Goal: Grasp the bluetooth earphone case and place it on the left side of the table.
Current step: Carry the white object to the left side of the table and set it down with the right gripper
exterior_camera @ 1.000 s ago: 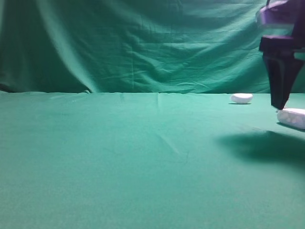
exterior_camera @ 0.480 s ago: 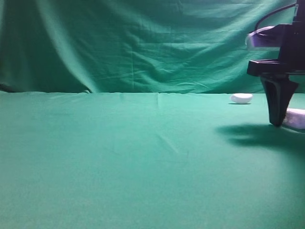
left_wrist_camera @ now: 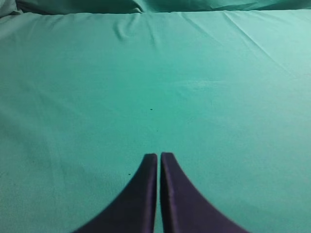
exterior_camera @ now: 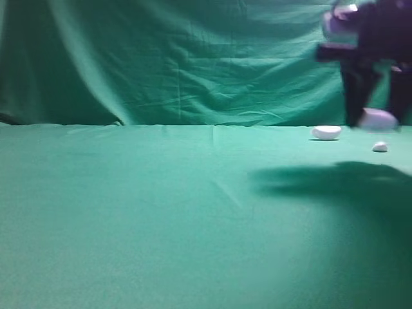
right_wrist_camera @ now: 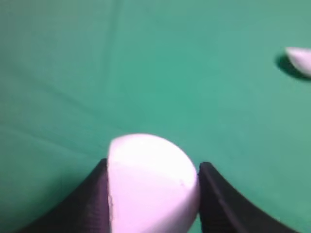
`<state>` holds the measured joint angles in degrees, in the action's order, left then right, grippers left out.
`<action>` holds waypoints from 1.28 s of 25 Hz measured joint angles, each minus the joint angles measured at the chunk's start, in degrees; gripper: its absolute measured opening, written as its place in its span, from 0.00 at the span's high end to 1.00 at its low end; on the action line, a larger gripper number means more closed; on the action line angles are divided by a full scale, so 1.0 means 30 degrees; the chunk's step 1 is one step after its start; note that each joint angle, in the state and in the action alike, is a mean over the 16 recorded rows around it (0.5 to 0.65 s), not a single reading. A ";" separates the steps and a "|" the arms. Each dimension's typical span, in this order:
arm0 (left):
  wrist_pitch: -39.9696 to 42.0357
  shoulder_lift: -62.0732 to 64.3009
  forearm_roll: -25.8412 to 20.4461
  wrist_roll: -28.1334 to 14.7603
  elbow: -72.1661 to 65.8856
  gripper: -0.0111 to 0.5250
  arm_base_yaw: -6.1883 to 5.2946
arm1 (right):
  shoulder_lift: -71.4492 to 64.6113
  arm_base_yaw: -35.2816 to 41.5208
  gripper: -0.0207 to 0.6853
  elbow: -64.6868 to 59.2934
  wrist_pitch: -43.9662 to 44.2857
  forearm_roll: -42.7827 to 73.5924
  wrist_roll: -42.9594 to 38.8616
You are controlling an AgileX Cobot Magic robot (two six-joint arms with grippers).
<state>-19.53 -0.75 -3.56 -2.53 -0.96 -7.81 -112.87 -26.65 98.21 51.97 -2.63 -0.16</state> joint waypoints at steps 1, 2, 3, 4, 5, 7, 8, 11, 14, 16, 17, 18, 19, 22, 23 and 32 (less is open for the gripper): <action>0.0000 0.0000 0.0000 0.0000 0.0000 0.98 0.0000 | -0.0448 -0.0596 0.48 0.0975 0.0093 -0.0085 0.0060; 0.0000 0.0000 0.0000 0.0000 0.0000 0.98 0.0000 | -0.0929 -0.1209 0.48 0.1909 0.0151 -0.0145 0.0120; 0.0000 0.0000 0.0000 0.0000 0.0000 0.98 0.0000 | -0.1445 -0.1836 0.48 0.2806 0.0180 -0.0188 0.0174; 0.0000 0.0000 0.0000 0.0000 0.0000 0.98 0.0000 | -0.1986 -0.2461 0.48 0.3652 0.0184 -0.0220 0.0213; 0.0000 0.0000 0.0000 0.0000 0.0000 0.98 0.0000 | -0.2553 -0.3081 0.48 0.4451 0.0154 -0.0245 0.0246; 0.0000 0.0000 0.0000 0.0000 0.0000 0.98 0.0000 | -0.3708 -0.4269 0.48 0.5846 -0.0005 -0.0279 0.0338; 0.0000 0.0000 0.0000 0.0000 0.0000 0.98 0.0000 | -0.4282 -0.4812 0.48 0.6439 -0.0126 -0.0292 0.0404; 0.0000 0.0000 0.0000 0.0000 0.0000 0.98 0.0000 | -0.5922 -0.6286 0.48 0.7839 -0.0661 -0.0317 0.0690; 0.0000 0.0000 0.0000 0.0000 0.0000 0.98 0.0000 | -0.7300 -0.7453 0.48 0.8675 -0.1412 -0.0345 0.1008; 0.0000 0.0000 0.0000 0.0000 0.0000 0.98 0.0000 | -0.8034 -0.8051 0.48 0.8957 -0.1973 -0.0367 0.1227; 0.0000 0.0000 0.0000 0.0000 0.0000 0.98 0.0000 | -0.8343 -0.8297 0.48 0.9037 -0.2251 -0.0378 0.1336; 0.0000 0.0000 0.0000 0.0000 0.0000 0.98 0.0000 | -0.8623 -0.8516 0.48 0.9090 -0.2515 -0.0389 0.1446; 0.0000 0.0000 0.0000 0.0000 0.0000 0.98 0.0000 | -0.8866 -0.8703 0.48 0.9121 -0.2763 -0.0400 0.1559; 0.0000 0.0000 0.0000 0.0000 0.0000 0.98 0.0000 | -0.9419 -0.9094 0.47 0.9143 -0.3356 -0.0430 0.1873; 0.0000 0.0000 0.0000 0.0000 0.0000 0.98 0.0000 | -0.9550 -0.9174 0.47 0.9145 -0.3496 -0.0438 0.1949; 0.0000 0.0000 0.0000 0.0000 0.0000 0.98 0.0000 | -0.9604 -0.9324 0.26 0.9160 -0.3387 -0.0449 0.2120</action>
<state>-19.53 -0.75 -3.56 -2.53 -0.96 -7.81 -141.68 -54.62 125.69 41.81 -3.98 6.20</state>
